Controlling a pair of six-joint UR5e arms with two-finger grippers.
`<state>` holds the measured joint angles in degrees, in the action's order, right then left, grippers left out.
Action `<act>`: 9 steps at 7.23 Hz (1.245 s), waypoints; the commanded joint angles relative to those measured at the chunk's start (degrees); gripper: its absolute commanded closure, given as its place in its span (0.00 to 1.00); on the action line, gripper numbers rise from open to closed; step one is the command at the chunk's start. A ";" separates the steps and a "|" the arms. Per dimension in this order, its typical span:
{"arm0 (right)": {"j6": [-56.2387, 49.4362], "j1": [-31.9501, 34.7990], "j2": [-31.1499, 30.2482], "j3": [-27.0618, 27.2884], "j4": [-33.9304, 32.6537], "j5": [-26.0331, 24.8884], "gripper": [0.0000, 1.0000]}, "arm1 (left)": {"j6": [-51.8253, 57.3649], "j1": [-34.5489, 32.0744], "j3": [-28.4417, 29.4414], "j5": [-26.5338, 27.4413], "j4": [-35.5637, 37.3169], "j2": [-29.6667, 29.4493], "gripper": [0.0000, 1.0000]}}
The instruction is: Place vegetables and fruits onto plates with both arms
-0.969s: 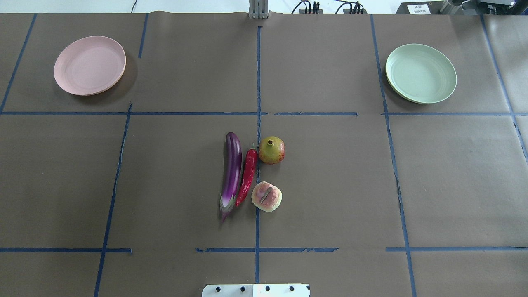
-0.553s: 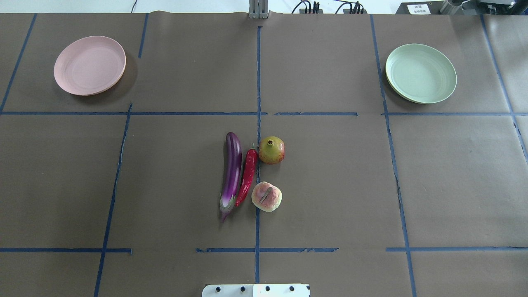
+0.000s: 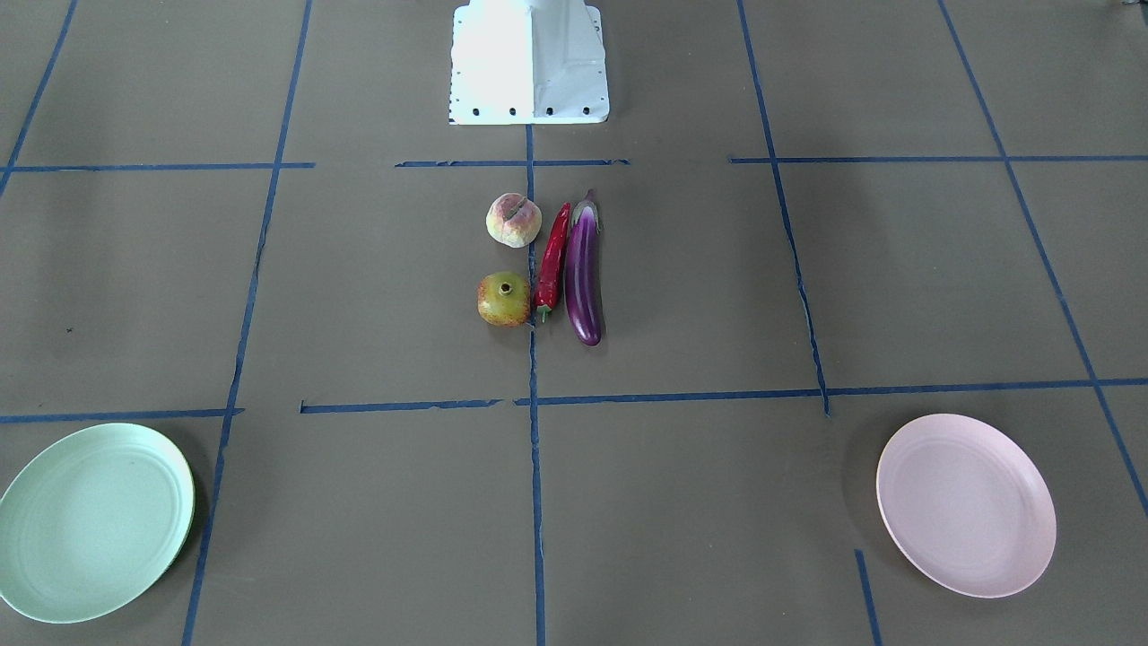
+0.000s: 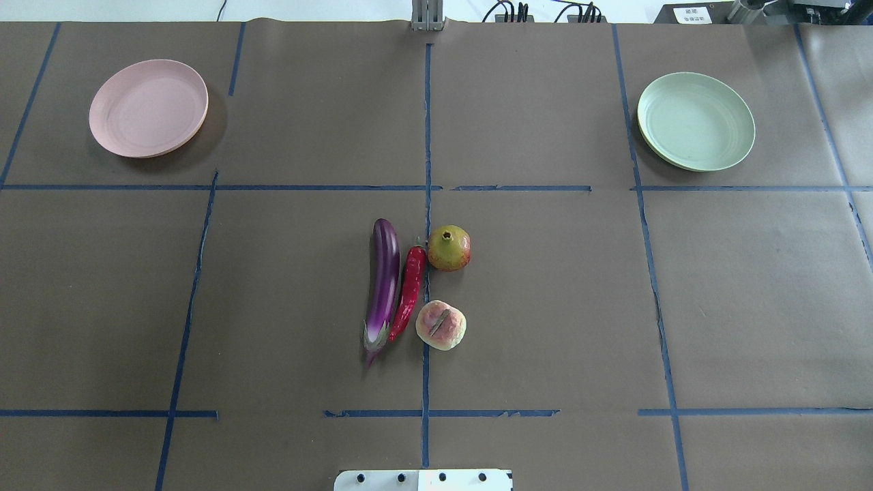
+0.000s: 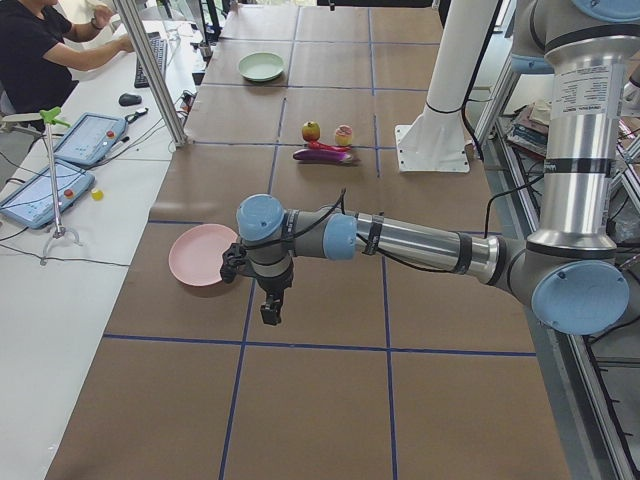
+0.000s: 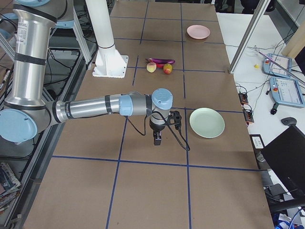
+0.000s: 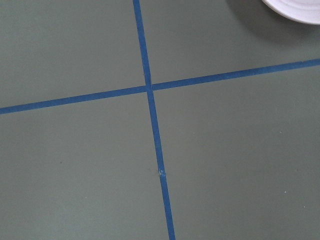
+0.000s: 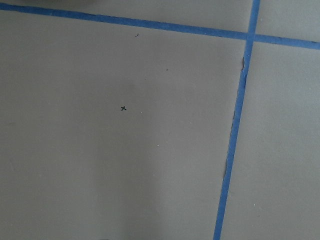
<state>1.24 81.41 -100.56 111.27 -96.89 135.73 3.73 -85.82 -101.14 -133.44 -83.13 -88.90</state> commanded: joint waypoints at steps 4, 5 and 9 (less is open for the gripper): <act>26.79 -14.49 14.72 5.87 0.03 0.06 0.00 | 0.13 0.13 -1.69 -0.77 -0.54 0.13 0.00; 37.58 -20.18 19.12 7.89 -0.05 -0.38 0.00 | 0.13 0.13 -1.70 -0.77 -0.54 0.13 0.00; 72.08 -46.39 43.44 -0.47 -0.06 -22.47 0.00 | 0.04 0.22 -2.66 -0.77 -0.63 0.13 0.00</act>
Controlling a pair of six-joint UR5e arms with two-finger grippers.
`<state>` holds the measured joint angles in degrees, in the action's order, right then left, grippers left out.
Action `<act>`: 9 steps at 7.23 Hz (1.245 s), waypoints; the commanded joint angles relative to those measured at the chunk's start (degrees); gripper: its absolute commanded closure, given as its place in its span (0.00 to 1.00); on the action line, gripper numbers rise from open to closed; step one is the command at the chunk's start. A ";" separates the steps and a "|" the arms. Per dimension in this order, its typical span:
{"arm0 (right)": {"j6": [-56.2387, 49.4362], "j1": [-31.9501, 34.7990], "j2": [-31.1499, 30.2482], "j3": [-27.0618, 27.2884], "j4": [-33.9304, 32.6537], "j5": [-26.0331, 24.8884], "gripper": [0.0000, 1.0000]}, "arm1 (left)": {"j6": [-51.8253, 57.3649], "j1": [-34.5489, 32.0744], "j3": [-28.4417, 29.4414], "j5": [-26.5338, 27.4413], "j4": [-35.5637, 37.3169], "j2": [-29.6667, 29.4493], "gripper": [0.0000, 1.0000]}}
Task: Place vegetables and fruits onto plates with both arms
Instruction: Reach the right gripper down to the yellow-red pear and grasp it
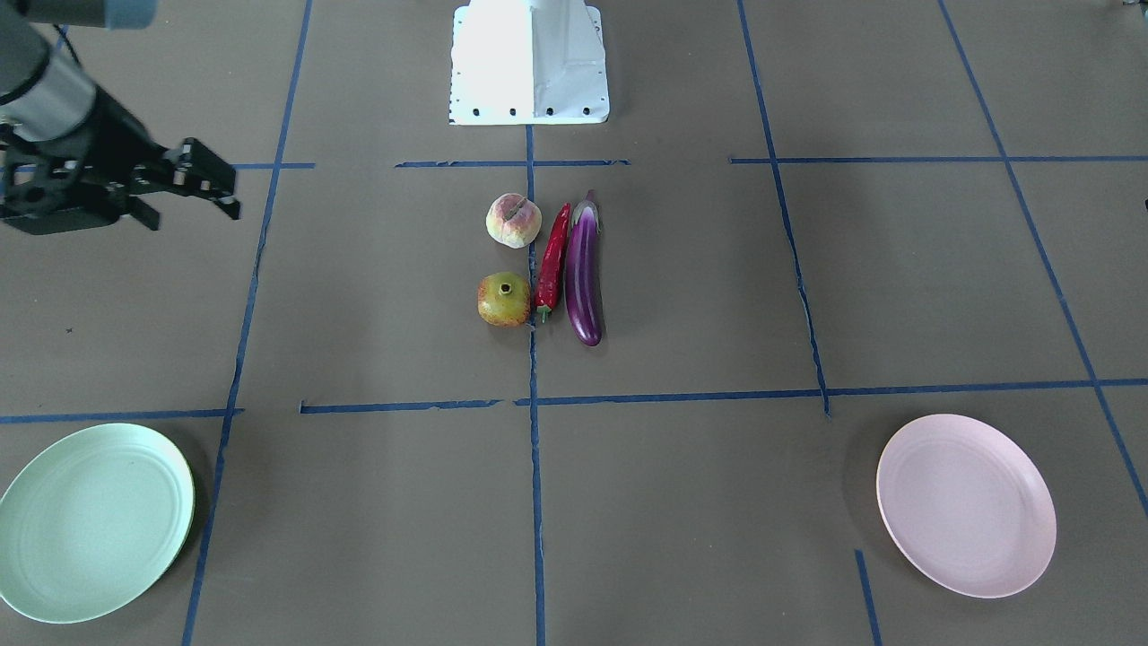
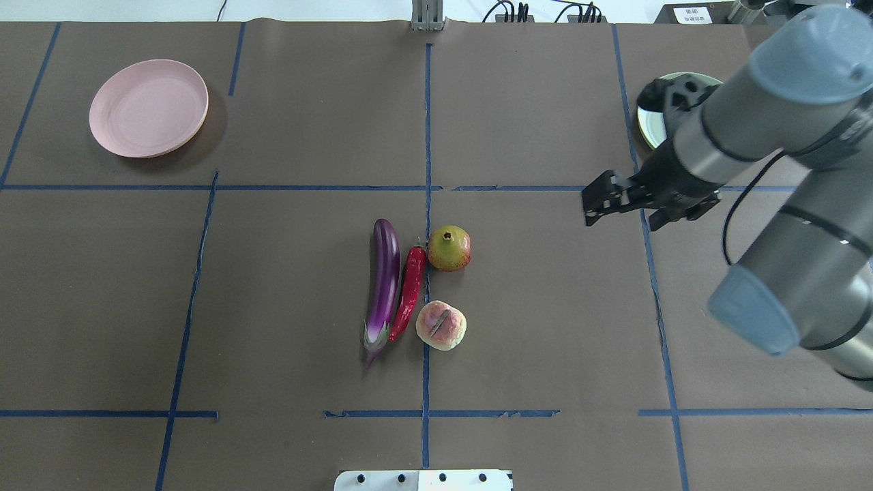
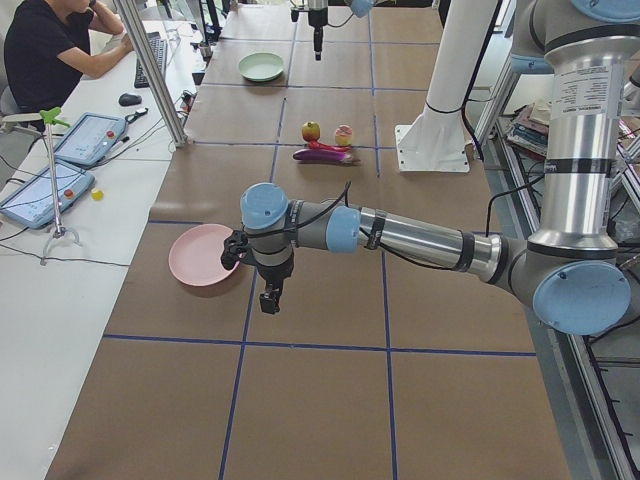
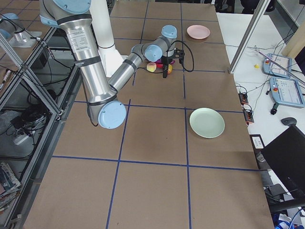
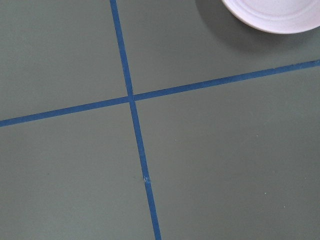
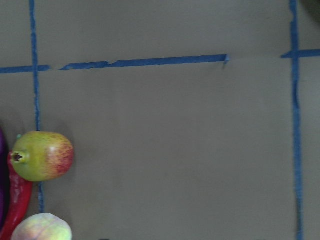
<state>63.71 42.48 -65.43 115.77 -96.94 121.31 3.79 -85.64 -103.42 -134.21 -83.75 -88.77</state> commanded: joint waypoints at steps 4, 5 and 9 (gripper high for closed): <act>10.49 -11.88 20.34 -19.62 -0.26 -14.22 0.01 | -0.01 0.03 -0.55 -0.44 -0.01 0.09 0.00; 6.73 -11.98 20.69 -21.36 -0.26 -14.95 0.01 | -0.19 0.03 -0.72 -1.22 0.08 0.09 0.00; 5.46 -12.59 24.02 -29.79 0.35 -15.57 0.02 | -0.97 0.03 -1.42 -3.51 0.08 0.09 0.00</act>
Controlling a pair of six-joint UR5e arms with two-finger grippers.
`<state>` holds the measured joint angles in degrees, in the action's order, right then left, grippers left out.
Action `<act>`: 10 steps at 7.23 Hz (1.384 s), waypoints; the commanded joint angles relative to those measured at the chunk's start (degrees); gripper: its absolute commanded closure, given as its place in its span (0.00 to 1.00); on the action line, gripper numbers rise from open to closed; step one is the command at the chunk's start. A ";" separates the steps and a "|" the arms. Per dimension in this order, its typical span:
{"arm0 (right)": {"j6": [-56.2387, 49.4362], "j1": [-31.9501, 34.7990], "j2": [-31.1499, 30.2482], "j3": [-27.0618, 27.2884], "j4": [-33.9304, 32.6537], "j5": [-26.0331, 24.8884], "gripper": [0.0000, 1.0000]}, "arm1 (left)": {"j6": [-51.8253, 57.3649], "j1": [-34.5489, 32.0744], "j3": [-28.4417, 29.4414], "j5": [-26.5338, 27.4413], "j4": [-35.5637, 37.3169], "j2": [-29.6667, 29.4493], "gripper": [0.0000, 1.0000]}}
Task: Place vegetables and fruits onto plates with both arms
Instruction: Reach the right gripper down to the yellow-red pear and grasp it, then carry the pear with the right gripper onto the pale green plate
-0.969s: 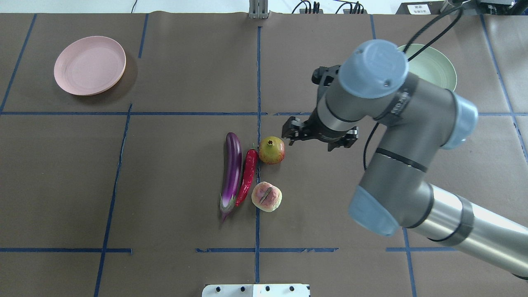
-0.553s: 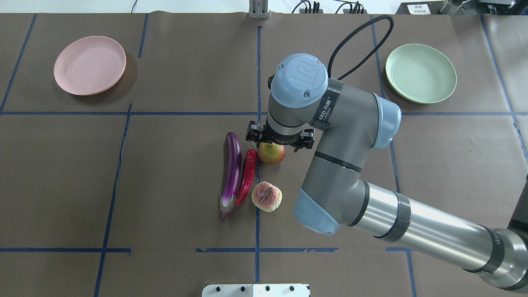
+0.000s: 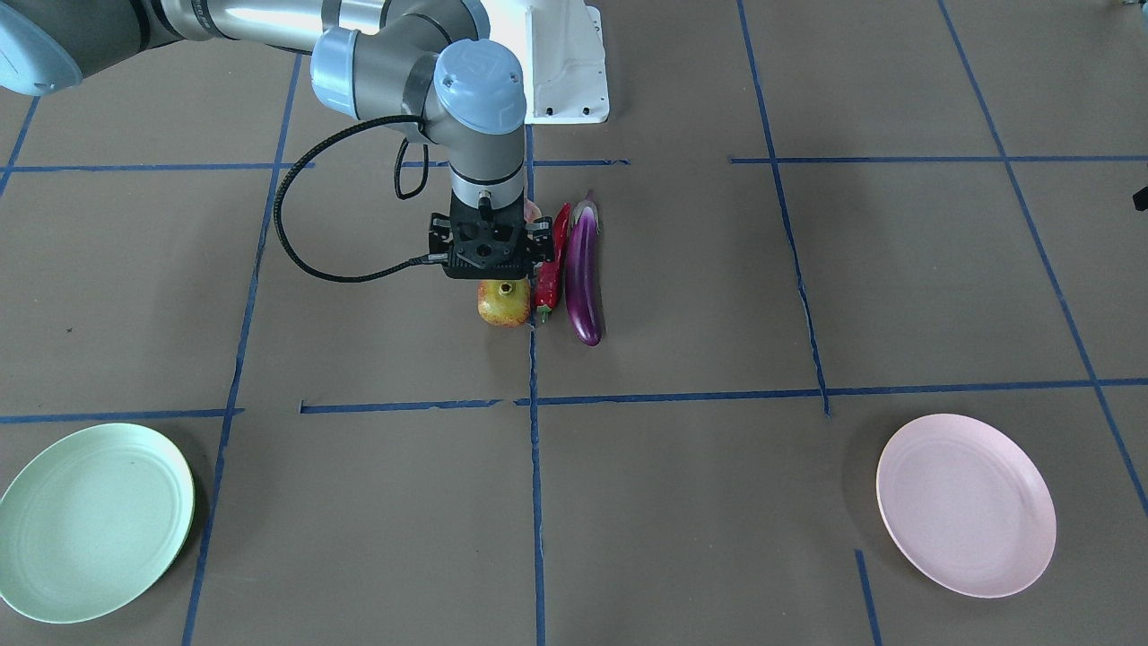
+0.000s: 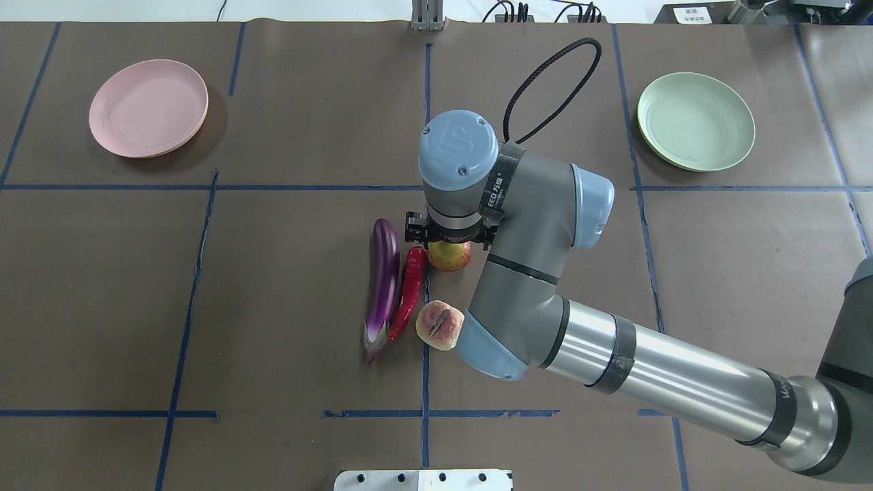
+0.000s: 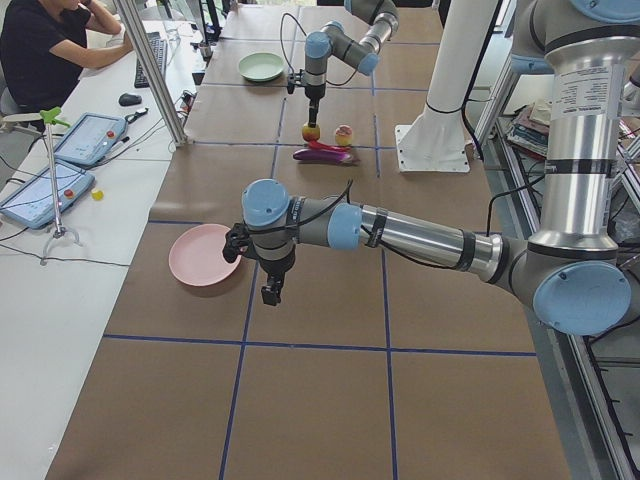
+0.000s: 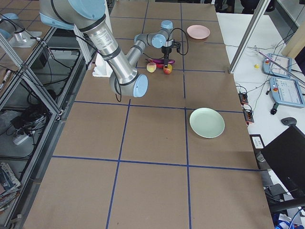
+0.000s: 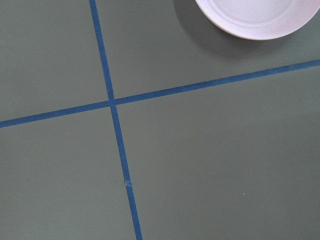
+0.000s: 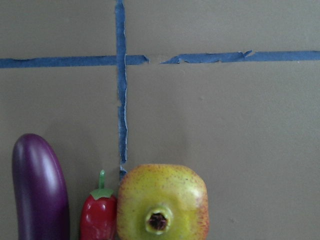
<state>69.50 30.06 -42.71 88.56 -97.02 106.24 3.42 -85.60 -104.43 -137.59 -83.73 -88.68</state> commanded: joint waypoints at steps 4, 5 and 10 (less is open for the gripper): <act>0.46 -0.61 1.58 -10.08 11.41 -0.77 0.13 | -2.63 0.00 -1.39 -0.40 -0.03 -0.09 0.00; 0.64 -0.61 1.40 -9.47 11.24 -0.68 0.59 | -2.81 0.00 -1.31 -0.40 0.06 -0.09 0.00; -9.94 9.72 -13.34 10.05 3.41 0.11 0.98 | -2.81 0.09 -1.22 -0.49 -0.03 -0.09 0.00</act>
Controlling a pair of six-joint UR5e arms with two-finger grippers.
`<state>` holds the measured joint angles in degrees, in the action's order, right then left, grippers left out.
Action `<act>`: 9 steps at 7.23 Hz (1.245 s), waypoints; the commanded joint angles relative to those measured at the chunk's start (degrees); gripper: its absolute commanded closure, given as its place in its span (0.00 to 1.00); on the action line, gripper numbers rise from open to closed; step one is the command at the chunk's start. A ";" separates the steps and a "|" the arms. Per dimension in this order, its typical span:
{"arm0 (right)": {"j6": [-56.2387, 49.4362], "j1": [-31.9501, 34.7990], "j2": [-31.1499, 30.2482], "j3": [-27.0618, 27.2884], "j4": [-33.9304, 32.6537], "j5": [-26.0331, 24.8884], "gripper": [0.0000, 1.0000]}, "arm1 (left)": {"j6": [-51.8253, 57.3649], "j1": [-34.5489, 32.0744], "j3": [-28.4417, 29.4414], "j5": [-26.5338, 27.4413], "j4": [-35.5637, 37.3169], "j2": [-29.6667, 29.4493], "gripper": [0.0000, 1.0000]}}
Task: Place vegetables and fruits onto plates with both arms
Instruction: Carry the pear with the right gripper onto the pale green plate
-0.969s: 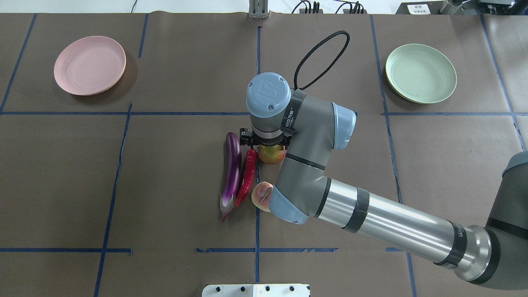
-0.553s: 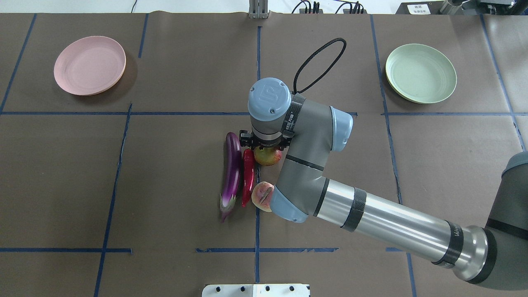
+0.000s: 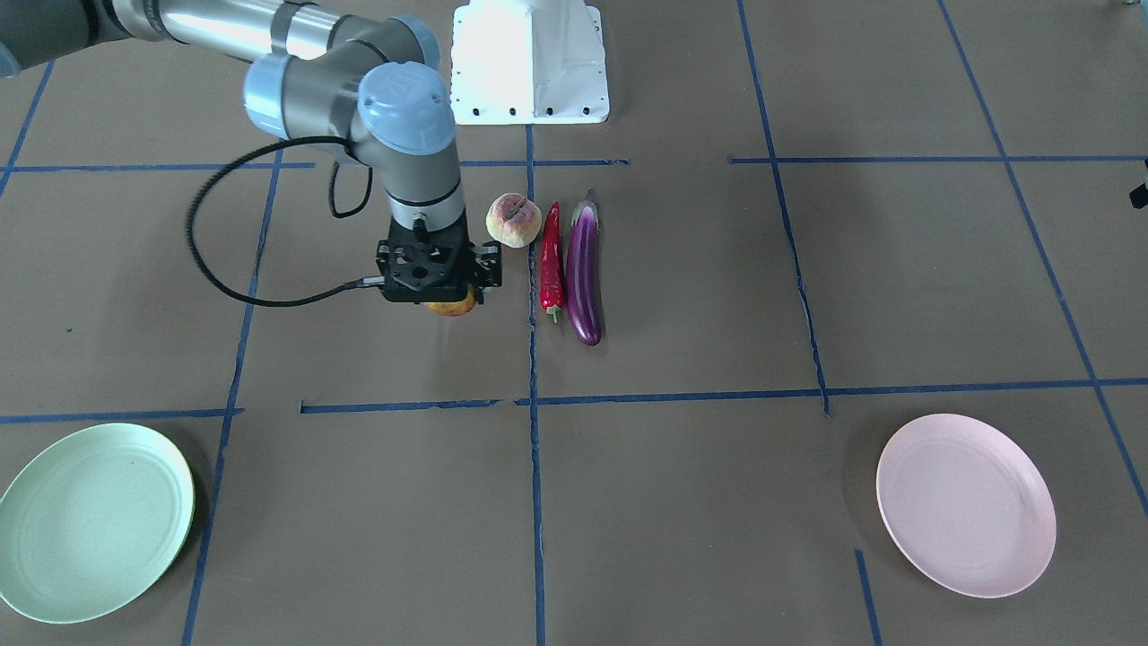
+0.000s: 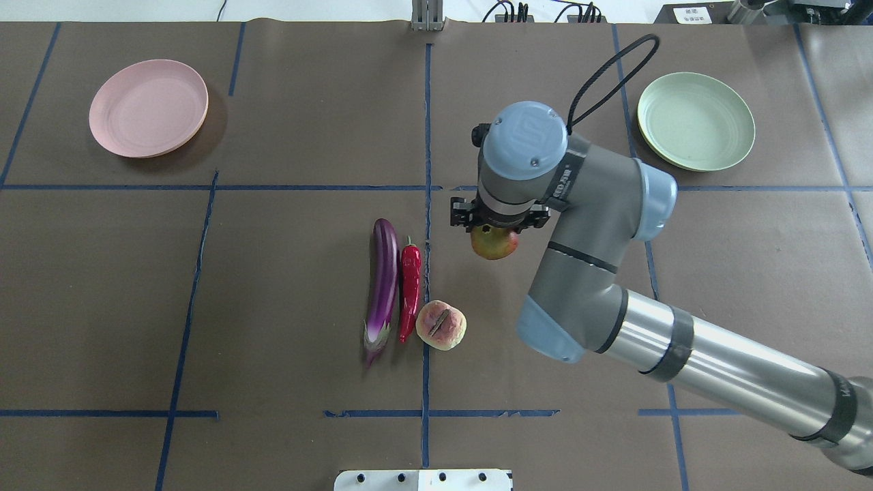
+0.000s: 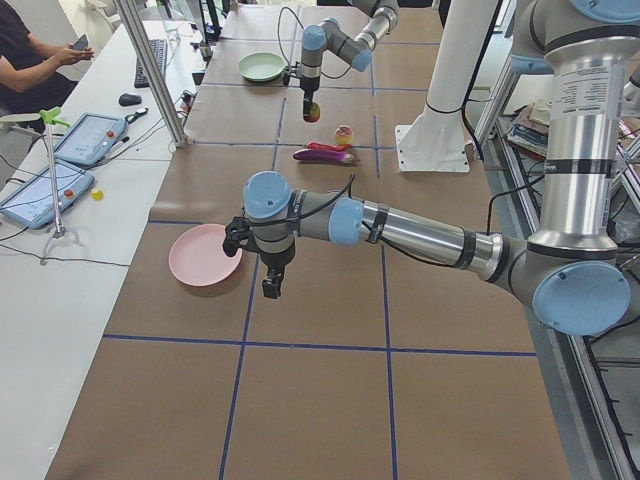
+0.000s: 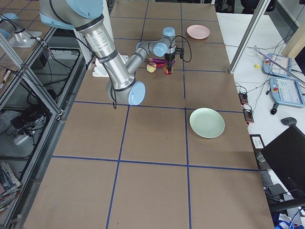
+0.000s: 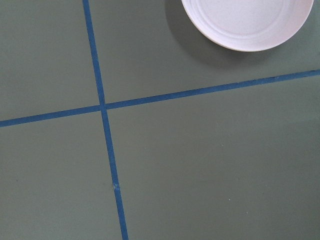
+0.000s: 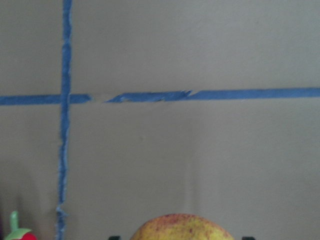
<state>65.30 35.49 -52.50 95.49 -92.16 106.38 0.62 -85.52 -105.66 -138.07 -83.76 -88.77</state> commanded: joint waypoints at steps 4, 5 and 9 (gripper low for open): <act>-29.15 21.87 -5.60 -16.14 6.57 4.45 0.98 | 0.00 0.00 -0.07 -0.80 0.09 0.09 0.00; -30.40 23.99 -5.60 -22.39 13.16 4.89 0.98 | 0.00 0.00 -0.16 -0.80 0.09 0.09 0.00; -31.12 24.10 -5.07 -25.88 14.55 5.07 0.01 | 0.00 0.00 -0.07 -0.88 0.09 0.09 0.00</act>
<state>34.28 59.63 -57.45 70.04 -77.92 111.31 0.62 -85.52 -105.74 -138.89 -83.67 -88.68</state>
